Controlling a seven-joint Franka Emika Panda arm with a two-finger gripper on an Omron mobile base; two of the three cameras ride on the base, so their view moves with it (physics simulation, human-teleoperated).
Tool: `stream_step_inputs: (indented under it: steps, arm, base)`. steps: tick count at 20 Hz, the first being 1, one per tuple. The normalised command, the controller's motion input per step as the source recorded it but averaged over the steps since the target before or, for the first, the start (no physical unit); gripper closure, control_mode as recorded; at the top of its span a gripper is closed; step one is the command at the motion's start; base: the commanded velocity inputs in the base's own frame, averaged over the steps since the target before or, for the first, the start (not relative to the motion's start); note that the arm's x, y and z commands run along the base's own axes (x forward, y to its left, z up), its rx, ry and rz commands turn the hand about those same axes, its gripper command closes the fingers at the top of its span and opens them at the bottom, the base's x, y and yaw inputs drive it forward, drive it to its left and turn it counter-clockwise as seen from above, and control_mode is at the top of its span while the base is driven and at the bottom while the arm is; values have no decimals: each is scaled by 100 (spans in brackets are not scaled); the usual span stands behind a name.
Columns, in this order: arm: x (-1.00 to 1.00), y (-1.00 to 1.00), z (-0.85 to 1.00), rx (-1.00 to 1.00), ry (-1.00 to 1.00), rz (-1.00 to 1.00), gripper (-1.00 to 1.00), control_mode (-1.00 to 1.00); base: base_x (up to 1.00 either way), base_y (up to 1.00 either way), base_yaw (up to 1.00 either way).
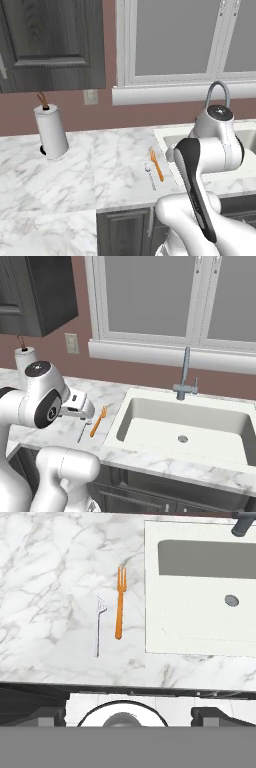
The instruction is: Organize the utensils by type. Pick up the wooden spoons from the counter and place them in the open cabinet. Then pick up the metallic utensils from the counter and place them in the open drawer.
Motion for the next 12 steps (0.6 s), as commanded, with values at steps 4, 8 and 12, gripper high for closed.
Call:
stream_step_inputs:
  steps: [4,8,12]
  arm:
    - [0,0,0,0,0,0,-100,100]
    - [0,0,0,0,0,0,-100,100]
    - [0,0,0,0,0,0,-100,100]
  base:
    - [0,0,0]
    - [0,0,0]
    - [0,0,0]
